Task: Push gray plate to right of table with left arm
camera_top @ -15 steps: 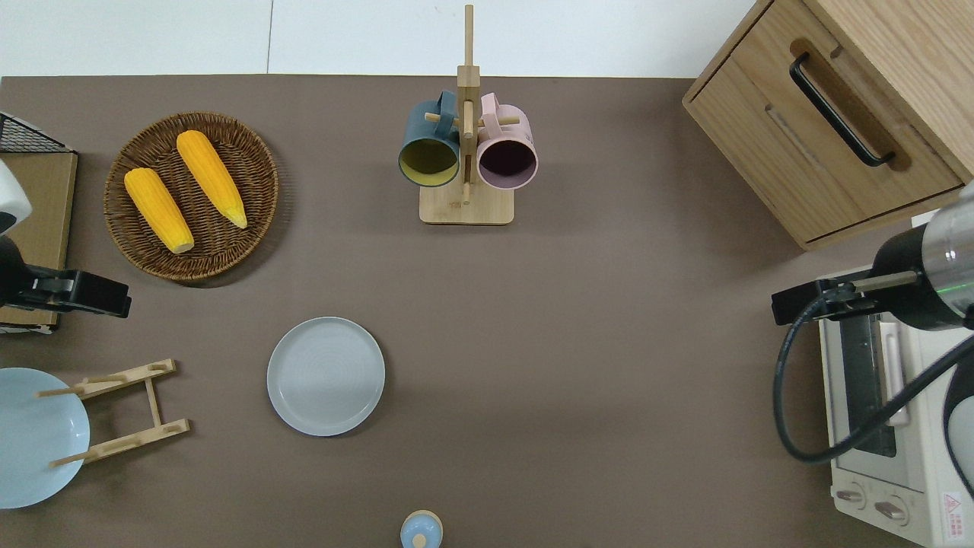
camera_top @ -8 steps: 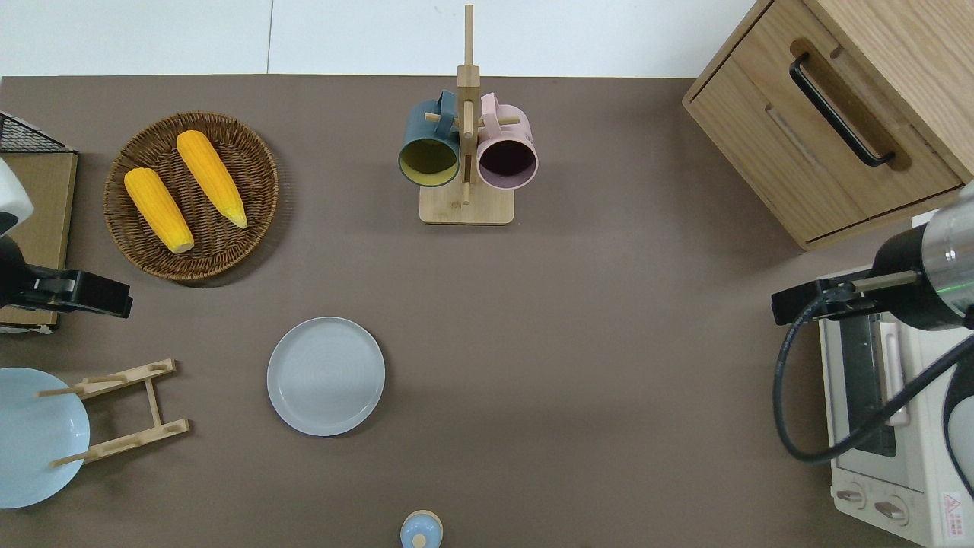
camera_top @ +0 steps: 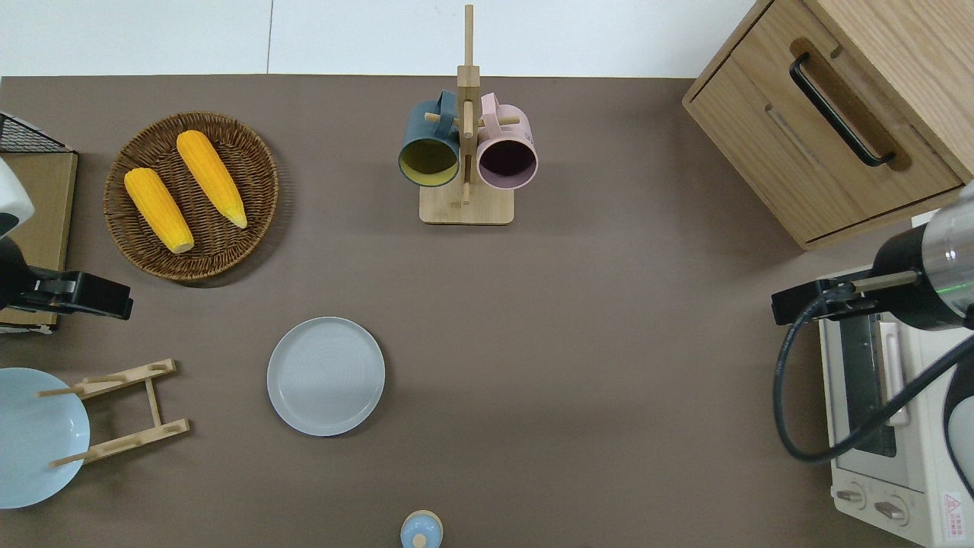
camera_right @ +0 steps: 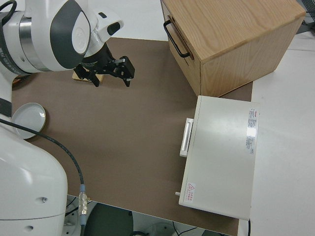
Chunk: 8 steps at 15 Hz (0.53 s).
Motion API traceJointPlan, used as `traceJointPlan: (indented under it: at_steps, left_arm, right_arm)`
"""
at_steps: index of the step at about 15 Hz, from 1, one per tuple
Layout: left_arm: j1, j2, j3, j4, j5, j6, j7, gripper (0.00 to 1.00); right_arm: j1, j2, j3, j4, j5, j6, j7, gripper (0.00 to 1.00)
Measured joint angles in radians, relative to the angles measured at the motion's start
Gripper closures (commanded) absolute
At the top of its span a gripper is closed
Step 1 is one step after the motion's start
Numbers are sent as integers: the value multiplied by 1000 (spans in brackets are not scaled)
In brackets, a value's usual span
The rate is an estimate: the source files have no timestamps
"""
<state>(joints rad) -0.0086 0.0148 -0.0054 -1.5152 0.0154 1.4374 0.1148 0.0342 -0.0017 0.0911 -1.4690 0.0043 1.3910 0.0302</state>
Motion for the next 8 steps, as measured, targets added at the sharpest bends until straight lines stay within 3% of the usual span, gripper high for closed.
traceJointPlan:
  at_steps: [5, 8]
  left_arm:
    - [0, -2, 3, -34, -21, -17, -1, 9]
    - [0, -50, 6, -168, -48, 81, -2, 9]
  right_arm:
    - [0, 0, 0, 0, 0, 0, 0, 17]
    - [0, 0, 0, 0, 0, 0, 0, 17]
